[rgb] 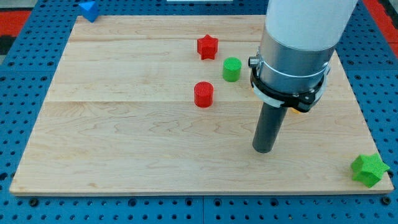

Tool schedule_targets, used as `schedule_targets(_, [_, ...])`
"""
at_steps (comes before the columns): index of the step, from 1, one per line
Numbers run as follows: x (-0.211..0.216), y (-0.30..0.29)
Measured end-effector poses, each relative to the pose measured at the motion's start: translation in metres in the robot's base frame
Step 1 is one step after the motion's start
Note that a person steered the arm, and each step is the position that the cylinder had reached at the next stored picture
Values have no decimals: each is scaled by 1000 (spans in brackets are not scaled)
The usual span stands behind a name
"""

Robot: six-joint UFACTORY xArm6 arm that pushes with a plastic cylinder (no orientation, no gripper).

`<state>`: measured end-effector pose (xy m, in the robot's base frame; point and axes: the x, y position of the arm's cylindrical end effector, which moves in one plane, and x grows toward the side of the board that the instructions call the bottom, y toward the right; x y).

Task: Slide the red circle towards the bottom center

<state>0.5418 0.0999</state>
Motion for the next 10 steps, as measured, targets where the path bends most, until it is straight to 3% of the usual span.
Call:
schedule_targets(1, [0,0])
schedule_targets(3, [-74,-1])
schedule_targets(5, [-147,-70])
schedule_targets(8, [-95,-100])
schedule_targets(9, [-82,-160])
schedule_targets(10, [-59,-176])
